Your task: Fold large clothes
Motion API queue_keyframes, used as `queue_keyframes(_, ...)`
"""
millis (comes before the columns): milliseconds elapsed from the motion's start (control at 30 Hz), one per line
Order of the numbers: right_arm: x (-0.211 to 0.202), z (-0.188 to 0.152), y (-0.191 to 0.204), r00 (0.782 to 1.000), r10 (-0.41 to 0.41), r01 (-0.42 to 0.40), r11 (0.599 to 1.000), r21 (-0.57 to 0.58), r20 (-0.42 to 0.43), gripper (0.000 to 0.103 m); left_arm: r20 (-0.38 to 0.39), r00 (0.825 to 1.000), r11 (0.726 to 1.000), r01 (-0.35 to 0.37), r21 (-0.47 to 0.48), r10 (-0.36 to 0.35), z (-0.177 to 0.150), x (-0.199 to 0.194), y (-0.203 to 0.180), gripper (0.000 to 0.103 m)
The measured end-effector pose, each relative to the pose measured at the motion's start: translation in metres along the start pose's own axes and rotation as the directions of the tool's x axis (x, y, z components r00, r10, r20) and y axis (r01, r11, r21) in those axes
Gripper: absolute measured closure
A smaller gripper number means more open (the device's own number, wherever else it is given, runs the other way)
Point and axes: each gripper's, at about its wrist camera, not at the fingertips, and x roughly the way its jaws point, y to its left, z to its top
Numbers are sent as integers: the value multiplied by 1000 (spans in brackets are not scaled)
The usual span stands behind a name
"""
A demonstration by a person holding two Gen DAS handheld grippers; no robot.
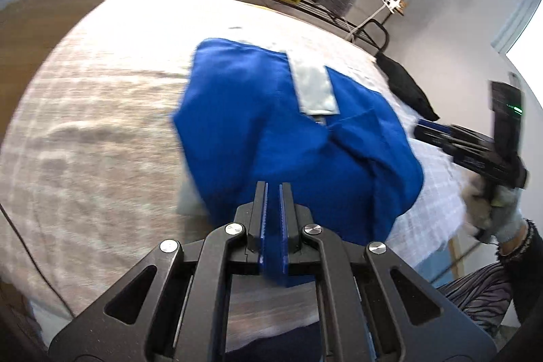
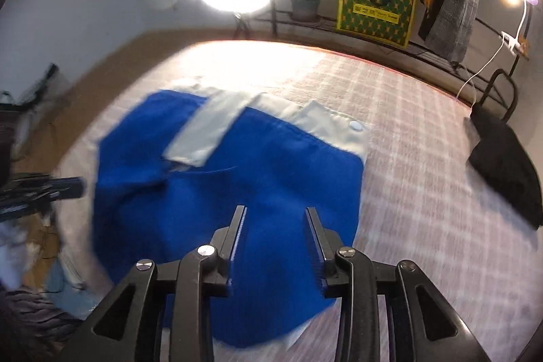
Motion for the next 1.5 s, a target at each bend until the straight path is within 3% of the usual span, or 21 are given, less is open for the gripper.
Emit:
queue_keyframes(133, -29, -14, -1, 998, 25, -26, 999, 19, 57, 40, 15, 1000, 998, 8, -65, -7, 3, -13, 24, 96)
queue_keyframes(200, -36, -20, -13, 996, 63, -68, 995, 77, 65, 36, 23, 1000, 995, 14, -99, -12, 9, -16, 33, 74)
queue_keyframes(267, -38, -25, -26, 993, 99, -107, 983, 150, 59, 28, 43, 999, 989, 37, -141, -31, 17, -17, 40, 66)
queue_keyframes(333, -38, -30, -38, 994, 84, -98, 971, 218, 75, 29, 69, 995, 979, 84, -188, -72, 30, -15, 47, 66)
queue_keyframes(367, -36, -31, -42, 994, 80, -97, 965, 242, 80, 33, 87, 994, 976, 89, -201, -72, 37, -14, 48, 66)
queue_keyframes(400, -34, -30, -44, 993, 89, -106, 961, 255, 77, 40, 102, 992, 974, 94, -207, -74, 42, -15, 49, 67)
queue_keyframes(433, -31, -29, -44, 992, 102, -118, 958, 260, 74, 56, 118, 989, 970, 111, -215, -87, 47, -14, 49, 70)
queue_keyframes(467, -28, -28, -43, 992, 107, -122, 958, 258, 71, 65, 120, 987, 966, 130, -224, -105, 53, -8, 47, 80)
queue_keyframes(567, -19, -24, -31, 990, 118, -131, 969, 210, 74, 69, 99, 990, 969, 124, -212, -105, 65, 10, 44, 84)
queue_keyframes(667, 3, -23, -19, 994, 105, -109, 980, 169, 29, 69, -22, 1000, 989, 4, -145, -7, 64, 49, 44, 84)
queue_keyframes(733, 21, -30, -19, 993, 115, -107, 977, 184, -31, 69, -144, 989, 989, -58, -137, 38, 46, 80, 53, 85)
queue_keyframes(800, 46, -45, -16, 988, 104, -83, 981, 173, -114, 69, -109, 994, 988, -42, -151, 26, 36, 80, 56, 86)
queue_keyframes(900, 46, -47, -10, 988, 85, -72, 993, 98, -126, 69, -137, 990, 995, -52, -85, 40, 39, 71, 54, 86)
queue_keyframes(1033, 27, -44, -37, 966, 242, -218, 952, 214, -96, 66, -96, 995, 992, -20, -127, 8, 48, 44, 66, 84)
queue_keyframes(1067, 20, -43, -45, 960, 273, -253, 940, 229, -61, 59, -74, 997, 991, -15, -136, 5, 52, 37, 69, 79)
queue_keyframes(1100, 10, -41, -53, 959, 283, -271, 933, 237, -18, 53, -53, 999, 989, -2, -151, -6, 57, 30, 72, 65)
queue_keyframes(1167, -4, -41, -70, 962, 264, -273, 927, 256, 72, 29, -17, 999, 978, 35, -205, -39, 63, 21, 83, 44)
queue_keyframes(1267, -6, -40, -93, 956, 271, -294, 902, 315, 115, 27, 22, 991, 934, 130, -334, -130, 69, 17, 105, 41)
queue_keyframes(1400, 18, -40, -122, 938, 331, -342, 833, 434, 102, 25, 54, 968, 841, 241, -484, -246, 69, 32, 129, 41)
queue_keyframes(1500, 29, -44, -139, 921, 373, -374, 779, 503, 108, 25, 43, 957, 813, 266, -518, -285, 72, 46, 133, 41)
